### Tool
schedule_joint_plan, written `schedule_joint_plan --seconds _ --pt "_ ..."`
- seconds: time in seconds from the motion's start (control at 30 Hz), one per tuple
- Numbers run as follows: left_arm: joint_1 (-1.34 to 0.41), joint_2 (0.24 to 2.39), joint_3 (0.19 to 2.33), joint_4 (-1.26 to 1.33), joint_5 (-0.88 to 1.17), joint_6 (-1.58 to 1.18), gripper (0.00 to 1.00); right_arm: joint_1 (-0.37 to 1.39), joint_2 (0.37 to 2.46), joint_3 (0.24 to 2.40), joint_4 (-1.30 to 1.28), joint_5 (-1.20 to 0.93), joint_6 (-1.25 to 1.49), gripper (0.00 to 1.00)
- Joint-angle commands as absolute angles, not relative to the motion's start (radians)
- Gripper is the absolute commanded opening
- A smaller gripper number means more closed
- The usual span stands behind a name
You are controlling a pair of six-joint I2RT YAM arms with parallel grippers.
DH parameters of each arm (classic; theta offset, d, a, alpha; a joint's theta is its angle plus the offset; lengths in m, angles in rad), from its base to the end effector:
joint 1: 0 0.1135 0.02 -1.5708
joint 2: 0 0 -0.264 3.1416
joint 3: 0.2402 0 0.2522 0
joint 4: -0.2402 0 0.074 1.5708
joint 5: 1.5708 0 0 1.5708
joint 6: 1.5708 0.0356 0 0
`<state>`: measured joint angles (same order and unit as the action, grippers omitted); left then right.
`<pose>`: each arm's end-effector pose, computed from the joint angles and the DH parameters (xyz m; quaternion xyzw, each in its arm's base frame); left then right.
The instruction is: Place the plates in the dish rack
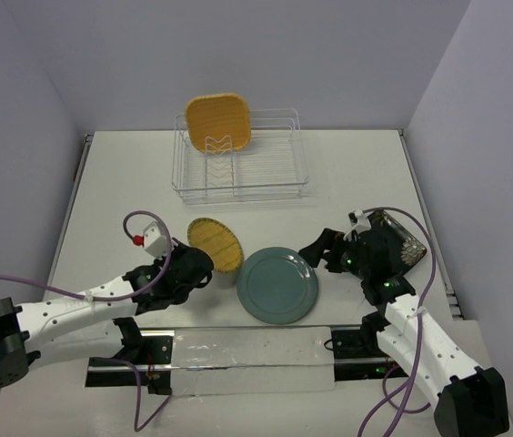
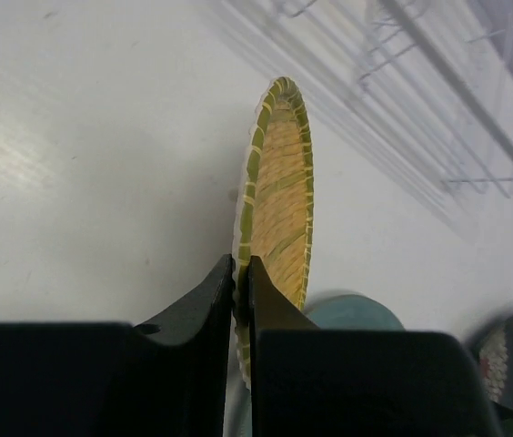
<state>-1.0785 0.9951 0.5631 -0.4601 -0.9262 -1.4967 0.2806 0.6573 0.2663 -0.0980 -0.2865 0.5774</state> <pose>0.1119 -0.1485 0.2126 -0.3206 0.7944 -0.1682 0.4877 0.1469 0.0528 0.1861 0.0528 0.8500 0.3233 0.4125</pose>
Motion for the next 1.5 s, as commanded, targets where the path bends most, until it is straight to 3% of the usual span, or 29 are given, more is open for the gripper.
schedule_joint_plan --seconds 0.0,0.2,0.47,0.57,0.83,0.93,1.07,1.1,1.17,1.47 --pt "-1.088 0.887 0.554 -0.254 -1.020 -1.320 0.00 0.278 0.652 0.321 -0.016 -0.385 0.555 1.00" --pt "-1.089 0.738 0.494 -0.086 -1.026 -1.099 0.00 0.304 0.686 0.344 0.044 -0.448 0.555 1.00" --pt "-1.088 0.658 0.466 0.222 -0.813 -0.625 0.00 0.376 0.749 0.379 0.132 -0.523 0.550 1.00" --pt "-1.089 0.655 0.482 0.328 -0.615 -0.385 0.00 0.379 0.768 0.405 0.158 -0.563 0.543 1.00" --pt "-1.078 0.797 0.516 0.651 -0.580 0.118 0.00 0.379 0.730 0.398 0.153 -0.592 0.530 1.00" --pt "-1.012 0.840 0.579 0.653 -0.503 0.224 0.00 0.379 0.726 0.388 0.153 -0.594 0.524 1.00" --pt "-0.867 0.872 0.707 0.556 -0.210 0.278 0.00 0.379 0.727 0.387 0.152 -0.593 0.518 0.99" --pt "-0.798 0.883 0.760 0.496 -0.057 0.288 0.00 0.379 0.727 0.388 0.151 -0.592 0.518 0.99" --pt "-0.740 0.921 0.842 0.398 0.023 0.290 0.00 0.379 0.728 0.388 0.154 -0.582 0.517 0.99" --pt "-0.679 1.142 1.127 0.095 0.382 0.393 0.00 0.391 0.769 0.443 0.211 -0.563 0.470 0.99"
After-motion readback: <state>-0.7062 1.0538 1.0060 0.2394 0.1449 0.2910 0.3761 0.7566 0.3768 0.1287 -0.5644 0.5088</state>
